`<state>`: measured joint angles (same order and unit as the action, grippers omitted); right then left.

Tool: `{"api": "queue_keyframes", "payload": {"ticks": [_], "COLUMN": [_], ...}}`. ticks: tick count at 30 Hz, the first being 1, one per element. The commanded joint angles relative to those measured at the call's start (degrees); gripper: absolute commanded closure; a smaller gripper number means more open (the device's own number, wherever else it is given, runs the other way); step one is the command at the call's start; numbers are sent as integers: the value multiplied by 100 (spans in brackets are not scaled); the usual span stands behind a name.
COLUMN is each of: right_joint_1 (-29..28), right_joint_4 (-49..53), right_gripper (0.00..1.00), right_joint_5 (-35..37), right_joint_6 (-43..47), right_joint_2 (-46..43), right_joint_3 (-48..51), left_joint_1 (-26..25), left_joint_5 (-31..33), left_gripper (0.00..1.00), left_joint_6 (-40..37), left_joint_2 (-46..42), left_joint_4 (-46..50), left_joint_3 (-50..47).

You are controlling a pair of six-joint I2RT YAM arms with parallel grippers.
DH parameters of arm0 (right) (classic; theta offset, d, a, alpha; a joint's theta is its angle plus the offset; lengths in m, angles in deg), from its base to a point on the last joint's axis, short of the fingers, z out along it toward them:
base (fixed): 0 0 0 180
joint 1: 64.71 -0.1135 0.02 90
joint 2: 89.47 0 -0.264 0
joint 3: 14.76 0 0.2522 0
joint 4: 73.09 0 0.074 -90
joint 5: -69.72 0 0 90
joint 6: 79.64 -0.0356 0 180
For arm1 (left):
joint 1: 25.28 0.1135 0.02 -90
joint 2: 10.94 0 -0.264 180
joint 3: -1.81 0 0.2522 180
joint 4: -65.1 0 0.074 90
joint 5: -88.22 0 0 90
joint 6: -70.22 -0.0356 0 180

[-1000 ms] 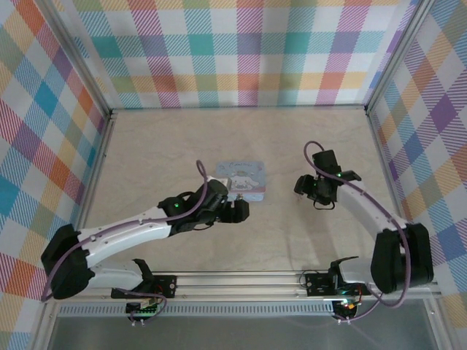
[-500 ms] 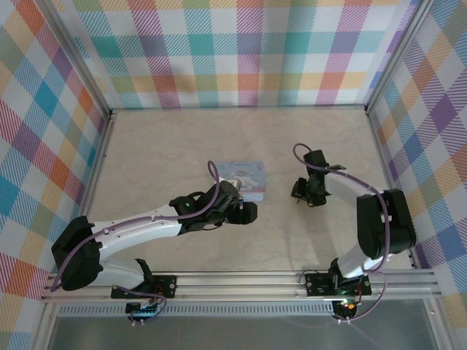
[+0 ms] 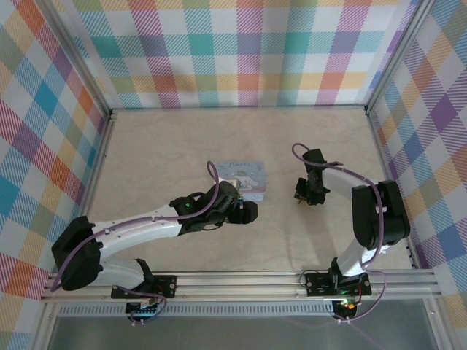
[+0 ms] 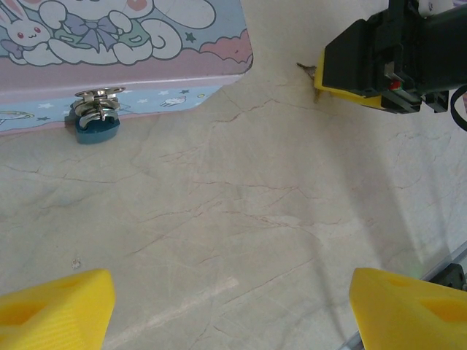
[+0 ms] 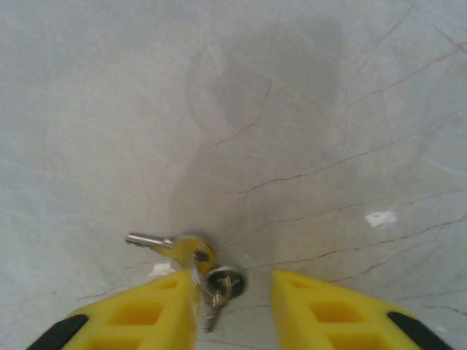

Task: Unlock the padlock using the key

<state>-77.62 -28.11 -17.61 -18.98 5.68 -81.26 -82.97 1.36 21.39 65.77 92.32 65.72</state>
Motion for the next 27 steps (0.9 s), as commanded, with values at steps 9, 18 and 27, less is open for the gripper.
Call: {"api": "queue_keyframes", "payload": {"ticks": [9,18,27], "right_joint_1": [-34,-36,-36], "right_joint_4": [-615,-547,-81], "right_gripper": [99,100,100], "right_joint_5": [-407,-741,-1622], "right_joint_6": [125,207,389], "right_joint_2": [-141,-1579,-2864], "right_joint_3": [135,227,-230], "left_joint_1": [-84,-78,213], "left_joint_5": [215,414,248], "left_gripper": [15,14,13], "left_joint_6": [122,111,-78], "left_joint_2": [-151,-344,-674], "left_joint_4": [-81,-71,-90], "left_joint_3": [-248,-281,-90]}}
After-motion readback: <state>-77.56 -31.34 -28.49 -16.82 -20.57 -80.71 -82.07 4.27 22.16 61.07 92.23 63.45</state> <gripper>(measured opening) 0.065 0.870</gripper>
